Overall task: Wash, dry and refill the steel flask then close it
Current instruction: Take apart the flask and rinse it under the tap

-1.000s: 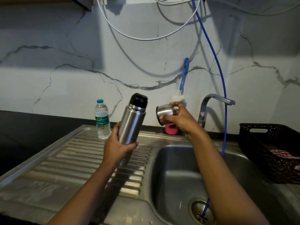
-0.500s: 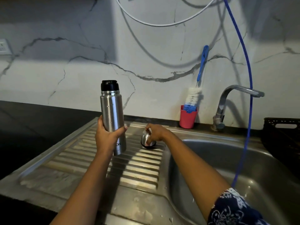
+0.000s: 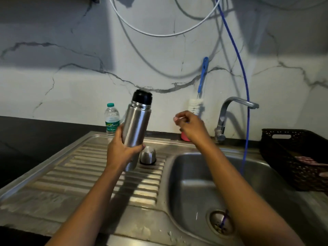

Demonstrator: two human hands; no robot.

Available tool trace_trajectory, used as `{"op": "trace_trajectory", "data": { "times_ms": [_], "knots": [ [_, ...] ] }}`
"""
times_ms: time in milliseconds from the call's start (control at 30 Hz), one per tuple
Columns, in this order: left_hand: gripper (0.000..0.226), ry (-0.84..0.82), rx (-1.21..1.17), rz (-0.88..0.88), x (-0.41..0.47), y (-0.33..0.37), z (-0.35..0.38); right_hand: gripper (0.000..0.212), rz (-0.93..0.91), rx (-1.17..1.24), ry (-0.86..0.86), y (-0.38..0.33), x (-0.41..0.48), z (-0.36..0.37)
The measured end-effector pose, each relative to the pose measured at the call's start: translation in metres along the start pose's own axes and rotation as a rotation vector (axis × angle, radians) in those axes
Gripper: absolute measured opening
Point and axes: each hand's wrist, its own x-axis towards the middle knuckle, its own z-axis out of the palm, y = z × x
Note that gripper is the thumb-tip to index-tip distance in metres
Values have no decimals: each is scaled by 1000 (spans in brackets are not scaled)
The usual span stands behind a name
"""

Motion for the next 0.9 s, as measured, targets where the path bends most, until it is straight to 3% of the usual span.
{"op": "trace_trajectory", "data": {
  "times_ms": [67,167,300,400,500,600,700,800,900],
  "knots": [
    [97,-63,123,76,-9,10,10,24,-48,-4,85,-14,-16,-28],
    [103,-135,298,223,-24,23,26,43,-90,-135,80,-34,-37,-56],
    [101,-166,408,340,-42,34,46,69,-97,-563,45,-38,-48,-62],
    [98,-165,471,409,-50,34,54,72,-45,-745,112,-23,-42,-55],
    [97,-170,454,362,-52,34,57,51,-60,-647,189,-12,-33,-46],
    [101,-281,372,276,-49,35,56,37,-260,-526,223,-10,-31,-51],
    [109,-422,182,156,-49,34,59,35,-495,-304,60,-4,-29,-68],
    [110,-462,117,134,-50,32,63,34,-475,-145,-187,0,-26,-81],
    [106,-390,192,137,-50,30,63,40,-333,-372,-193,-10,-26,-79]
  ]
}}
